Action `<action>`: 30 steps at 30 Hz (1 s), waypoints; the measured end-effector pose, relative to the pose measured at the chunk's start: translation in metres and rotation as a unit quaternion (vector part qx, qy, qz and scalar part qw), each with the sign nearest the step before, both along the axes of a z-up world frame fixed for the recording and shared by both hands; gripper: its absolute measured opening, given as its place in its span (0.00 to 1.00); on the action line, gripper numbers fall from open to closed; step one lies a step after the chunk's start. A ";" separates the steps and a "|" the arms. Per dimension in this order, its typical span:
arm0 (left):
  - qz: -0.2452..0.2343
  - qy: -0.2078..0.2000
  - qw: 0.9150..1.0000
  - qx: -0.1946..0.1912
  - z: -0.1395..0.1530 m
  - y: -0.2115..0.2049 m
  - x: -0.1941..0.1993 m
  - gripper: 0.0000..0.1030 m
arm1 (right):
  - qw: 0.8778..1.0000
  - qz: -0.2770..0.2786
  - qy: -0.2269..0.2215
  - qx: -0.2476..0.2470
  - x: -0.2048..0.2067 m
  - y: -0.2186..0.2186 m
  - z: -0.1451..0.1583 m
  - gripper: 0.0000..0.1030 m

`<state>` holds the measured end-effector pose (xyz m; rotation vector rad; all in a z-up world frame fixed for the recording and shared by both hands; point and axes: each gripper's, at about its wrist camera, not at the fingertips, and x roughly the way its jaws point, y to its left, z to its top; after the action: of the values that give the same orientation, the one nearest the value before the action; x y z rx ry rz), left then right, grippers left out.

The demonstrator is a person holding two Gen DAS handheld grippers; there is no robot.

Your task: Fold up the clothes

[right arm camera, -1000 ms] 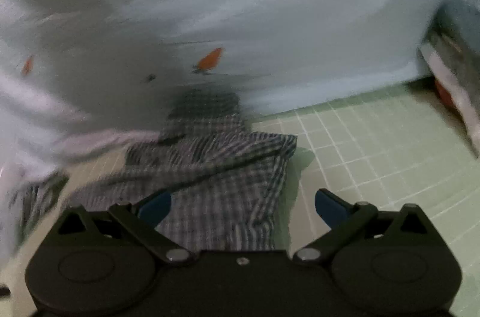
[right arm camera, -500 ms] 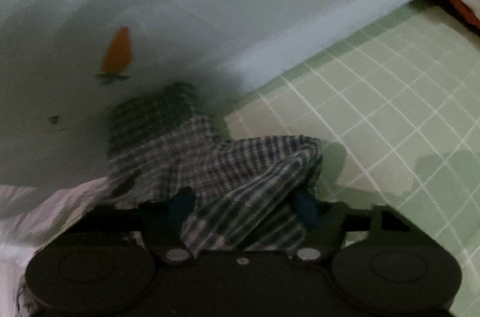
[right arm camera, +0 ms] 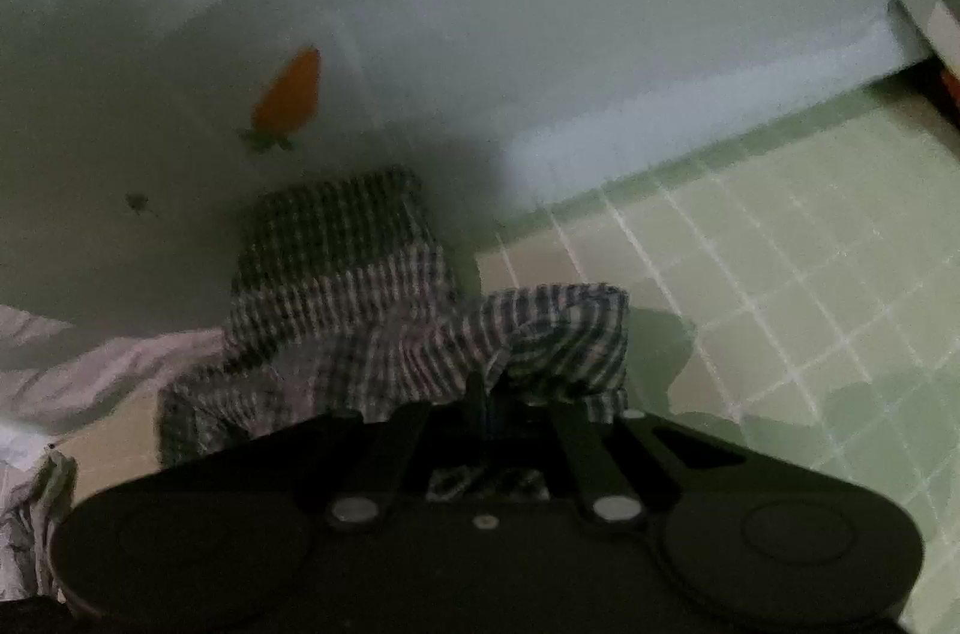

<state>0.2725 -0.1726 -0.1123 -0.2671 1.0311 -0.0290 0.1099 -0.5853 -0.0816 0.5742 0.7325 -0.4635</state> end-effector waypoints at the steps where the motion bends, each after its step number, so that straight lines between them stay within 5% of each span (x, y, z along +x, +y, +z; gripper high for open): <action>1: 0.001 -0.009 1.000 -0.002 0.004 0.002 -0.002 0.00 | 1.000 0.004 -0.009 -0.002 0.001 0.002 0.005 0.01; 9: 0.021 -0.162 0.986 0.014 0.105 0.041 -0.031 0.00 | 0.996 0.038 -0.082 -0.021 0.011 0.015 0.045 0.01; 12: 0.033 -0.182 0.982 0.031 0.118 0.054 -0.034 0.00 | 0.992 0.050 -0.109 -0.028 0.015 0.020 0.060 0.01; 18: 0.073 -0.110 0.990 0.051 0.069 0.069 -0.024 0.00 | 0.996 0.074 -0.049 -0.027 0.052 0.029 0.015 0.06; 20: 0.082 -0.079 0.992 0.049 0.050 0.073 -0.021 0.01 | 0.997 0.070 -0.015 -0.037 0.059 0.029 -0.003 0.35; 21: 0.085 -0.068 0.993 0.045 0.044 0.077 -0.020 0.01 | 0.998 0.056 -0.016 -0.036 0.052 0.028 -0.005 0.39; 24: 0.091 -0.046 0.994 0.043 0.031 0.082 -0.022 0.18 | 0.999 0.027 -0.042 -0.018 0.023 0.019 -0.009 0.57; 26: 0.090 -0.036 0.994 0.046 0.027 0.083 -0.024 0.48 | 0.999 0.015 -0.029 -0.022 0.016 0.013 -0.014 0.66; 30: 0.088 -0.025 0.995 0.042 0.020 0.081 -0.028 0.59 | 1.000 -0.021 -0.003 -0.015 0.004 0.001 -0.026 0.68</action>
<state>0.2448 -0.0919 -0.0922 -0.2783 0.9527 0.1662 0.1143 -0.5846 -0.1074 0.5642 0.7082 -0.5098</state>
